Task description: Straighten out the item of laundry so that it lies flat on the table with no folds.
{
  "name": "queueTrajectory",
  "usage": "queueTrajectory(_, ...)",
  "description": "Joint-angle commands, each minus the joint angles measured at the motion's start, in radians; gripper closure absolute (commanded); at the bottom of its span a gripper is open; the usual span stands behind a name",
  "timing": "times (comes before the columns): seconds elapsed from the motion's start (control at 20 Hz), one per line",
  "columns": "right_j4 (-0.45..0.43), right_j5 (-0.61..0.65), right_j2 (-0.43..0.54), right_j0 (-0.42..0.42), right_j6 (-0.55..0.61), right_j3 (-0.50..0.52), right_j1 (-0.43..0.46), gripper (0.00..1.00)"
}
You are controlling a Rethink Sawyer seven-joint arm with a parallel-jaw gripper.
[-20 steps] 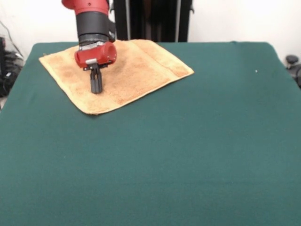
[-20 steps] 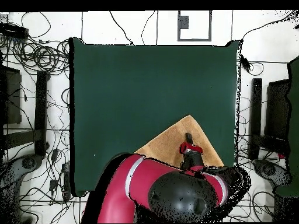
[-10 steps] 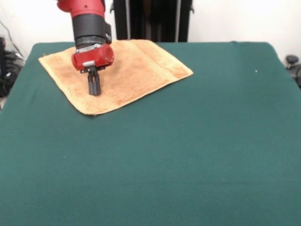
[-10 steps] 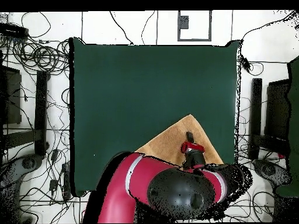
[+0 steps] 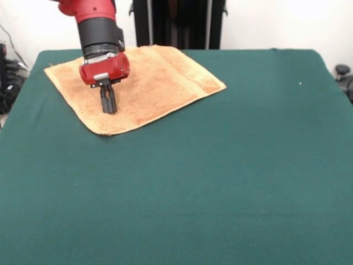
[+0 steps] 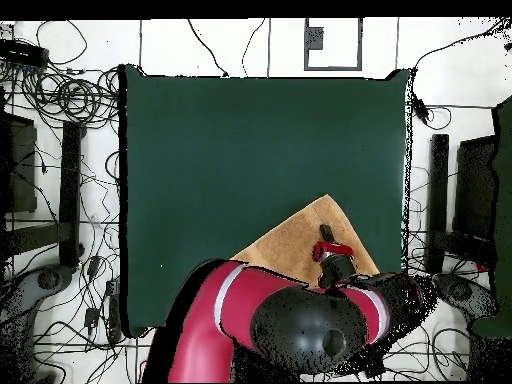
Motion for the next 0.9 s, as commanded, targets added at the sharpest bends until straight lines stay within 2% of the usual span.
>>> queueTrajectory(0.05,0.075,0.624,0.247,-0.018,0.139,-0.390,0.106,1.00)
queueTrajectory(0.2,0.226,0.640,0.276,-0.034,0.060,-0.409,0.110,1.00)
queueTrajectory(0.35,0.378,0.637,0.258,-0.024,-0.023,-0.416,0.137,1.00)
queueTrajectory(0.45,0.449,0.619,0.241,-0.016,-0.059,-0.415,0.155,1.00)
queueTrajectory(0.8,0.579,0.565,0.192,0.006,-0.102,-0.427,0.203,1.00)
queueTrajectory(0.9,0.563,0.588,0.190,0.009,-0.080,-0.435,0.204,1.00)
